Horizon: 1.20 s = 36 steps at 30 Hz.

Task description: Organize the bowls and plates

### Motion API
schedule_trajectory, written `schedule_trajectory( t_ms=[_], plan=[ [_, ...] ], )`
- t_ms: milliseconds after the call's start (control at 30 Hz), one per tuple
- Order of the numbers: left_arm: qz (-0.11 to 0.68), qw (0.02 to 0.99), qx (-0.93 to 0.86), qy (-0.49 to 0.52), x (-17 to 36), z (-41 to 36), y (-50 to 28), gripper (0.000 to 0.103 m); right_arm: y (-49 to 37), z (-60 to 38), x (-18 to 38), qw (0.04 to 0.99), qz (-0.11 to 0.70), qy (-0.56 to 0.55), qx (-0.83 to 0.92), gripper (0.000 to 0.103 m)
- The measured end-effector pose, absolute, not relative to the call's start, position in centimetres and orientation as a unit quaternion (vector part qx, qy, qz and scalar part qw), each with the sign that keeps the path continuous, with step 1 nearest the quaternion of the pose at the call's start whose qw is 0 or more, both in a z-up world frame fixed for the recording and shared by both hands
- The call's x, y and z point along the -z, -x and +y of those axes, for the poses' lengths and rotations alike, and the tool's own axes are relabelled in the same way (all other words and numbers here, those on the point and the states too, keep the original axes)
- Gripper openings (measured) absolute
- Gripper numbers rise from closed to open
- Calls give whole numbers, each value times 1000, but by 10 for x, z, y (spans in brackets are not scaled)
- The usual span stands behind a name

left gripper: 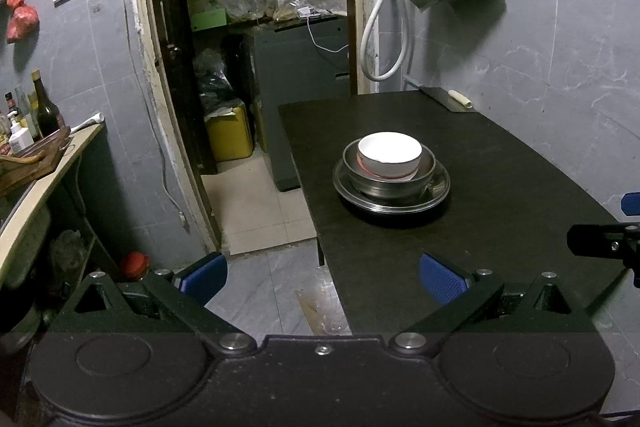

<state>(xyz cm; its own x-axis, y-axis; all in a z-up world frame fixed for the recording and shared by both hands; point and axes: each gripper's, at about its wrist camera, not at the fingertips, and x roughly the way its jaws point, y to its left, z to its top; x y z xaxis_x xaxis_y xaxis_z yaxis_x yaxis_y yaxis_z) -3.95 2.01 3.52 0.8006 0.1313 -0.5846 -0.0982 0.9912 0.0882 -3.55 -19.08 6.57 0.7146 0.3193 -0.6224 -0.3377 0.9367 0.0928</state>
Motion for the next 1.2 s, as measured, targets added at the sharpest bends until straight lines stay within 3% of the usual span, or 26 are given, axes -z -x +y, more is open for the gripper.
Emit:
schedule_trajectory(
  t_ms=[1200],
  plan=[
    [324,944,-54,-39,-29,22,22,102,11,-194,-53,917,358,0,-177,103]
  ],
)
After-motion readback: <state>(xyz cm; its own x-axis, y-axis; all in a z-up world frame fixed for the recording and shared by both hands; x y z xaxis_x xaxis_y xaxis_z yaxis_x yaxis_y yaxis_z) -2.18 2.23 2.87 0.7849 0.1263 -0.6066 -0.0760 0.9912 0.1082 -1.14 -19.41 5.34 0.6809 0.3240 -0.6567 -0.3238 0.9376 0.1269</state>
